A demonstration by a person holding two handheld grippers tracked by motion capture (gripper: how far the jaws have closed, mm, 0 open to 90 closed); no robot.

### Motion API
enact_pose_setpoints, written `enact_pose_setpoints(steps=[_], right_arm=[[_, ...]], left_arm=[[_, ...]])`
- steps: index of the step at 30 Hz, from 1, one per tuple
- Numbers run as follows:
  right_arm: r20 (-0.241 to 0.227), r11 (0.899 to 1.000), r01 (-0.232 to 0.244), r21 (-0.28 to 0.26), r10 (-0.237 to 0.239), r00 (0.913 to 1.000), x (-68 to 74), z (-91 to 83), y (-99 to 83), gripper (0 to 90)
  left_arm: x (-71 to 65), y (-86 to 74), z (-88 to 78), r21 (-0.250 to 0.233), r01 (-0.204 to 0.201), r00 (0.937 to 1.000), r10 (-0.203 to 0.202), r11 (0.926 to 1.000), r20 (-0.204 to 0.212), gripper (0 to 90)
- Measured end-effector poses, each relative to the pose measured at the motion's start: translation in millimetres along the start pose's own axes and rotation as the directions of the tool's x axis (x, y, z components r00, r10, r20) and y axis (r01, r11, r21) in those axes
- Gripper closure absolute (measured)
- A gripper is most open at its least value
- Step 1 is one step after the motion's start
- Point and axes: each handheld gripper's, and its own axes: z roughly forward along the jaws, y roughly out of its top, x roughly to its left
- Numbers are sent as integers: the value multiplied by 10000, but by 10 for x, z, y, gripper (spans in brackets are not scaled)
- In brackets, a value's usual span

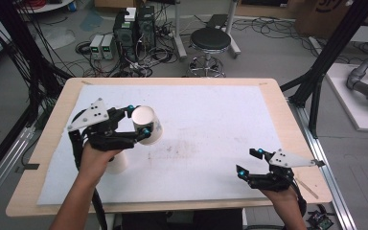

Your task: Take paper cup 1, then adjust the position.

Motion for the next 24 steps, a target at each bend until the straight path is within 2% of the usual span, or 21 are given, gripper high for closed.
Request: enact_pose_setpoints(steps=[5,6,7,8,11,13,16,24], right_arm=[[-322,9998,-56,184,62,9995,-6,102,63,208],[-411,9999,12,167,-5,9992,1,124,90,208],[-751,9996,179,200,-164,9970,31,159,151,208],[-751,9996,179,200,-164,9970,31,159,151,208],[-1196,9986,505,140,-484,9916,83,213,289,208],[-1254,9983,581,72,-567,9905,95,225,321,208],[-1557,9959,880,-214,-903,9837,151,285,416,208],[-2092,9953,885,-398,-949,9733,214,390,477,209]], left_arm=[[-65,-102,142,282,-19,9998,13,9996,220,345],[-77,-123,162,298,19,9997,-26,9996,241,346],[-86,-142,181,319,48,9996,-57,9995,277,345],[-95,-157,198,349,59,9995,-70,9994,316,345],[-113,-196,253,377,129,9987,-147,9992,481,345],[-129,-222,300,381,183,9981,-205,9991,585,345],[-145,-251,372,486,214,9970,-249,9986,727,344],[-188,-344,534,698,244,9936,-318,9973,1081,344]])
